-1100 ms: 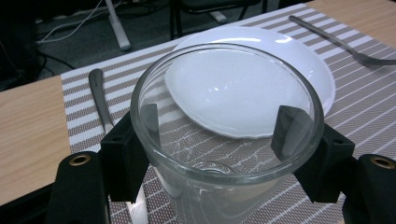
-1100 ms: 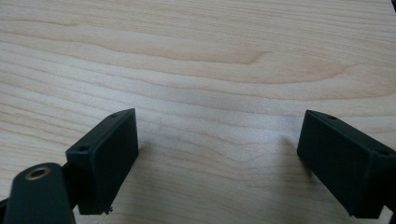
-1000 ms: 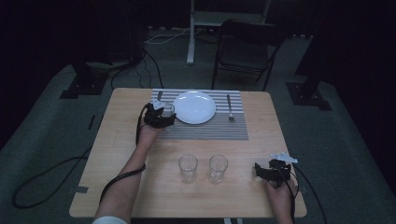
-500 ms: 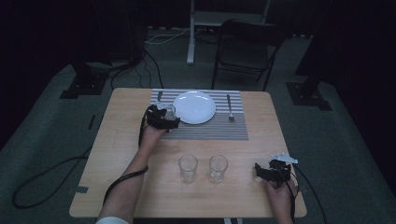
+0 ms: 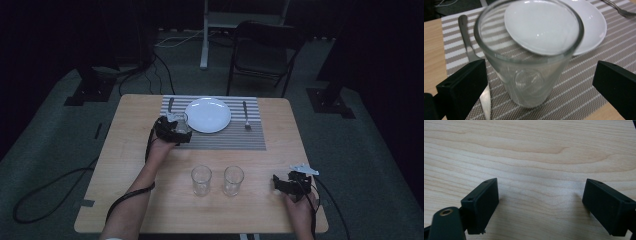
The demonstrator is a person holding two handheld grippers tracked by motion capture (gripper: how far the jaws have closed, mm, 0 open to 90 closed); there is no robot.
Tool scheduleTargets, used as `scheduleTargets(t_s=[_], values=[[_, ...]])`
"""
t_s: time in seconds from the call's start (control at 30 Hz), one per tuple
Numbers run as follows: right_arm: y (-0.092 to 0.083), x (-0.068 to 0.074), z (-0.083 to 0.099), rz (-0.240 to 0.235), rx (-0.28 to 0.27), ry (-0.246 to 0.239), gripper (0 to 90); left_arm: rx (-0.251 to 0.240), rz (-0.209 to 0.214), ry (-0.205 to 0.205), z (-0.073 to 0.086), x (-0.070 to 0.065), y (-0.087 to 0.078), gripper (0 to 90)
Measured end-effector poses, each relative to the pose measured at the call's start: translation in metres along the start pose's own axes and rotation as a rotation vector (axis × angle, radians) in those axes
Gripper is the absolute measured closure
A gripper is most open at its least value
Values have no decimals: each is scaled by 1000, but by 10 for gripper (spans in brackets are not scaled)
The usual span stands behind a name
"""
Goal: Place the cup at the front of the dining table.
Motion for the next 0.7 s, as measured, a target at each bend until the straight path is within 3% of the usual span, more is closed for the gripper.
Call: scheduleTargets(t_s=[0.4,0.7], values=[[0,0,0,0,0,0,134,20,-4,-31,18,2,-19,2],[0,0,0,0,0,0,134,41,-25,-22,34,6,-34,2]])
Point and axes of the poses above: each handheld gripper's, and its own axes: y roughly forward along the jaws, z roughly out of its underside, x roughly to its left, the point moved 3 cm from there along y, roughly forward along the jaws, and after that the axes turned 8 degrees about -x, right-handed, at the moved point
